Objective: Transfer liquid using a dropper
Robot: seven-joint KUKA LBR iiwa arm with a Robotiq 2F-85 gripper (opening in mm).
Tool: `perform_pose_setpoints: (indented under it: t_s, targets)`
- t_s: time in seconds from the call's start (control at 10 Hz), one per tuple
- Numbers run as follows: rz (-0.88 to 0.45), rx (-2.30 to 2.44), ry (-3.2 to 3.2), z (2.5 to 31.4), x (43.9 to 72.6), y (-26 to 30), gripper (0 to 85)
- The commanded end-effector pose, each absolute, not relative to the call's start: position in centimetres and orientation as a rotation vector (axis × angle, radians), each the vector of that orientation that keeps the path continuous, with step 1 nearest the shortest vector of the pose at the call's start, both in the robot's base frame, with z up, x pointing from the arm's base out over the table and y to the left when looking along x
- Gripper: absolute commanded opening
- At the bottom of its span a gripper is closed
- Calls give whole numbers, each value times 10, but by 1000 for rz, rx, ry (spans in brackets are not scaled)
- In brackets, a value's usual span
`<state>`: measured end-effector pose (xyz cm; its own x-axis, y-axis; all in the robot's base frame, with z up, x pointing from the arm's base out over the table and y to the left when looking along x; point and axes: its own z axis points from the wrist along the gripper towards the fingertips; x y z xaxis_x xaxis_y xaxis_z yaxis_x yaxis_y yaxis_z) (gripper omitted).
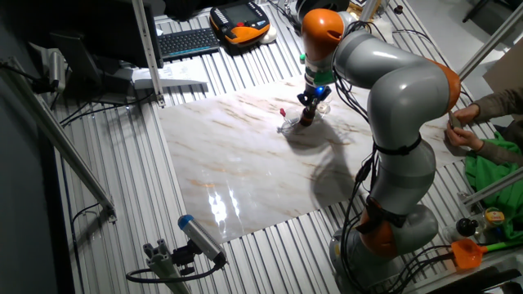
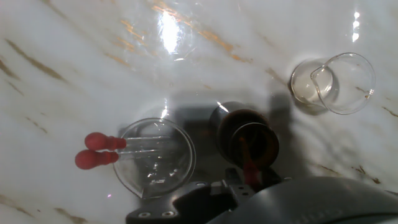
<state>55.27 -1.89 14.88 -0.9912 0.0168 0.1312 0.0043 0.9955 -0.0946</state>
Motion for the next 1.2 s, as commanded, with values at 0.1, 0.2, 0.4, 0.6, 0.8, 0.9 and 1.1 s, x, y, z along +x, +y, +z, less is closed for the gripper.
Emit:
perform_pose_setpoints:
  t_s: [0.1, 0.2, 0.4, 0.6, 0.8, 0.9, 1.1]
  targets:
    - [142, -22, -3012, 148, 553, -19, 340]
    - [143, -24, -3015, 148, 553, -20, 340]
    - [142, -22, -3017, 149, 551, -21, 340]
    - [142, -10, -3022, 147, 550, -25, 340]
    - [135, -3, -3023, 146, 549, -26, 340]
    - [127, 0, -3021, 145, 549, -26, 340]
    - [126, 21, -3019, 143, 548, -28, 170]
